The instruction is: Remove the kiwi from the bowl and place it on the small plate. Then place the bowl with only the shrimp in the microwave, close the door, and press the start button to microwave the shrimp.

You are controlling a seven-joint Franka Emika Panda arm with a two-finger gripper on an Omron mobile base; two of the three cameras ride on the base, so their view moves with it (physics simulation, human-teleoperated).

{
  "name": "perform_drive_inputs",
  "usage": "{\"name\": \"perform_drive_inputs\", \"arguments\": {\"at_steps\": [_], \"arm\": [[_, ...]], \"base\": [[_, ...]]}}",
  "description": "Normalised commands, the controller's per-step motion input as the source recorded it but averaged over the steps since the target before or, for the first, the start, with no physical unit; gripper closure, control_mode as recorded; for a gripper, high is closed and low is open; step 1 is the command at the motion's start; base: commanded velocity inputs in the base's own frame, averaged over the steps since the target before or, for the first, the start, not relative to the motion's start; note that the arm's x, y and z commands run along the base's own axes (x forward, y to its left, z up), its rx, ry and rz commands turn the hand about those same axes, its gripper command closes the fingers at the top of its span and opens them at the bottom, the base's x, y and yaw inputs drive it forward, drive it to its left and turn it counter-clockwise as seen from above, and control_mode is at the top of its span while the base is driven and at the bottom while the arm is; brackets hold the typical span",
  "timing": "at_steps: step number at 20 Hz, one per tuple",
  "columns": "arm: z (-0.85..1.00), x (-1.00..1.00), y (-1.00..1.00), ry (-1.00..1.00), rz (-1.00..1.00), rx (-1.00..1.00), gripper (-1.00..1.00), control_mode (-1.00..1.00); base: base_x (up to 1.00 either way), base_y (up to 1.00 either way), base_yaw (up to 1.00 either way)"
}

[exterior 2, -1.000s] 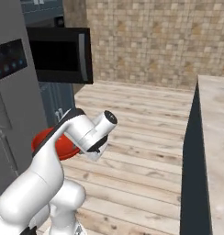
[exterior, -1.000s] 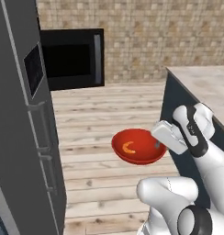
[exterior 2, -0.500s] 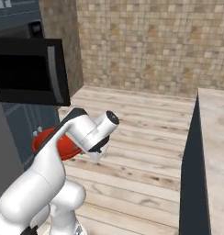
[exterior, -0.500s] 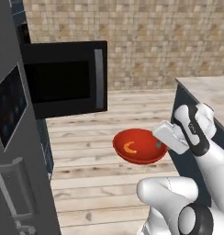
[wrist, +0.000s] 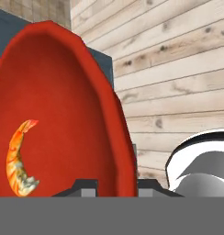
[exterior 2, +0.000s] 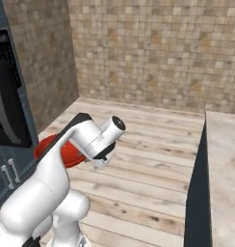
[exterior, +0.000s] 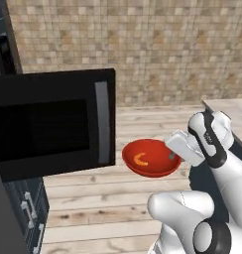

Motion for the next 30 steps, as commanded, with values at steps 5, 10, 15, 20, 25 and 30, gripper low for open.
{"name": "perform_drive_inputs", "arguments": {"at_steps": [5, 10, 15, 20, 25, 30], "arm": [[0.00, 0.00, 0.00, 0.00, 0.00, 0.00, 1.00, 1.00], [0.00, 0.00, 0.00, 0.00, 0.00, 0.00, 1.00, 1.00], [0.00, 0.00, 0.00, 0.00, 0.00, 0.00, 1.00, 1.00], [0.00, 0.00, 0.00, 0.00, 0.00, 0.00, 1.00, 1.00], [0.00, 0.00, 0.00, 0.00, 0.00, 0.00, 1.00, 1.00], [0.00, 0.00, 0.00, 0.00, 0.00, 0.00, 1.00, 1.00]], "base": [[1.00, -0.09, 0.27], [0.79, -0.34, 0.45], [0.54, -0.32, 0.46], [0.45, -0.36, 0.47], [0.31, -0.35, 0.48], [0.52, 0.06, 0.48]]}}
